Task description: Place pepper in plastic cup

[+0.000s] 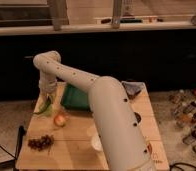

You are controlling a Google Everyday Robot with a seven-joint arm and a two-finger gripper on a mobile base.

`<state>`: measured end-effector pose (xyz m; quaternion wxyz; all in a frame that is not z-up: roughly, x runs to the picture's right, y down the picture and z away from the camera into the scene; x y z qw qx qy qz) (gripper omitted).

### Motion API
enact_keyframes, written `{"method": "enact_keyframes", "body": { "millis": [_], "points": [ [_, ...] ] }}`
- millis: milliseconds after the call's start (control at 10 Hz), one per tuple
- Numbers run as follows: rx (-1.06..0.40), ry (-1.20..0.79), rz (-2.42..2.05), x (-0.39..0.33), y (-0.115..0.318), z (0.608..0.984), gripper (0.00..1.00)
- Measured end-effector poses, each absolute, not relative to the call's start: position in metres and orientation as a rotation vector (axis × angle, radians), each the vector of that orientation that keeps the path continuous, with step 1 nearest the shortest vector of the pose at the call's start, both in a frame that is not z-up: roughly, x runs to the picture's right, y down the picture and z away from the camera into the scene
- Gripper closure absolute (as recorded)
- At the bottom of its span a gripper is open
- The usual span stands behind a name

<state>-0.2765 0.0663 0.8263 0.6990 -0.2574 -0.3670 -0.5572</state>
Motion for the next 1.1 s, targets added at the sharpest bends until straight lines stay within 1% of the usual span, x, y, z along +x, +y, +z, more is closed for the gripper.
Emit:
{"method": "enact_keyframes", "body": {
  "millis": [1100],
  "points": [
    [-0.606, -0.879, -1.294, -0.303, 0.078, 0.835, 1.00]
  ]
}}
